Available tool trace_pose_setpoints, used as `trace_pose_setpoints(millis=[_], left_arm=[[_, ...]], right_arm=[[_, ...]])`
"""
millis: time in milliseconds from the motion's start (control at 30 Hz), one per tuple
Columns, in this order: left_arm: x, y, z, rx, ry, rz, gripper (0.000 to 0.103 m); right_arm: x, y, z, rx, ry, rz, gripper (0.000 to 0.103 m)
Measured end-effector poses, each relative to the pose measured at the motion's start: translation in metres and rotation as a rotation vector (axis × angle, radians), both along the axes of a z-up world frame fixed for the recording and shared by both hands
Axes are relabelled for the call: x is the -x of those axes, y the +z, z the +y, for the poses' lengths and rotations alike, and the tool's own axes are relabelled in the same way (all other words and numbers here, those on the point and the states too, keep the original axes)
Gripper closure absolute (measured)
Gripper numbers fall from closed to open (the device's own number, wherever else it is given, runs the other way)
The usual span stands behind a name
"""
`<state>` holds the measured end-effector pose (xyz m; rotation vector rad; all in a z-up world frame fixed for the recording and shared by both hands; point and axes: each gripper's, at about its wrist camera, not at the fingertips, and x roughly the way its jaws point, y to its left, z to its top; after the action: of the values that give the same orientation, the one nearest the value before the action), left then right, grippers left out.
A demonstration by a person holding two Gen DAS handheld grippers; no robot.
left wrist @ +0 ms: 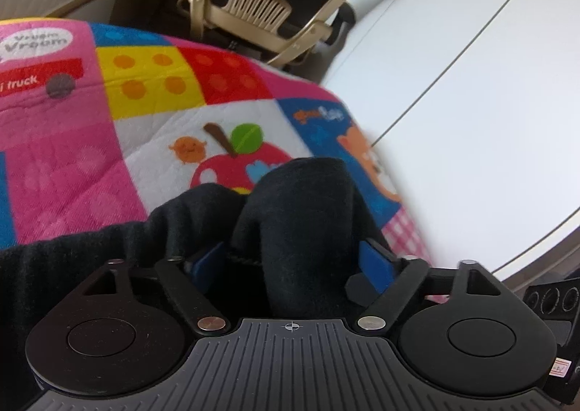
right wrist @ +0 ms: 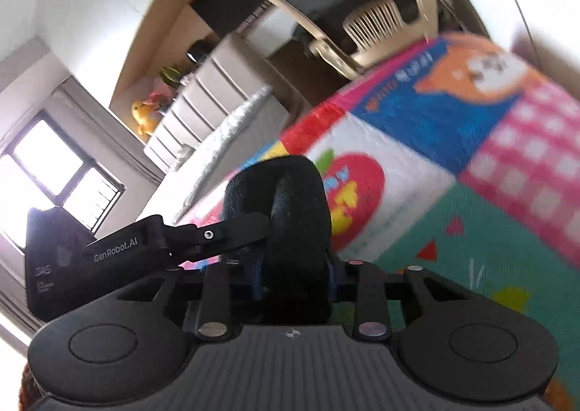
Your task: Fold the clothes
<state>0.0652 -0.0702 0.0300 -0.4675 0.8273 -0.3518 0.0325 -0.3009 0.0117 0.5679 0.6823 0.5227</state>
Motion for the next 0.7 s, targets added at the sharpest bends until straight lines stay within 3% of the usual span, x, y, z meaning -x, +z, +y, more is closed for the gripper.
trace_pose_setpoints(millis=[67,267,333,433,533,700], left_arm=[[0.002,0.008,0.002,0.015,0.003,-0.023,0.011],[0.012,0.043,0.002,-0.035,0.009,-0.120,0.009],[0.018,0.050,-0.001,-0.077,-0.001,-0.135,0.009],[0.025,0.052,-0.008,-0.190,0.001,-0.143,0.009],[0.029,0.043,-0.009,-0.307,0.010,-0.142,0.009],[0.029,0.027,0.021,-0.274,0.051,-0.101,0.008]], right_arm=[[0.010,0.014,0.003,0.088,-0.002,-0.071,0.073],[0.050,0.031,0.073,0.606,0.094,-0.365,0.073],[0.073,0.030,0.101,0.762,0.144,-0.488,0.072],[0.092,0.026,0.127,0.886,0.171,-0.601,0.070],[0.093,0.033,0.125,0.811,0.214,-0.603,0.061],[0.084,0.048,0.081,0.531,0.216,-0.502,0.024]])
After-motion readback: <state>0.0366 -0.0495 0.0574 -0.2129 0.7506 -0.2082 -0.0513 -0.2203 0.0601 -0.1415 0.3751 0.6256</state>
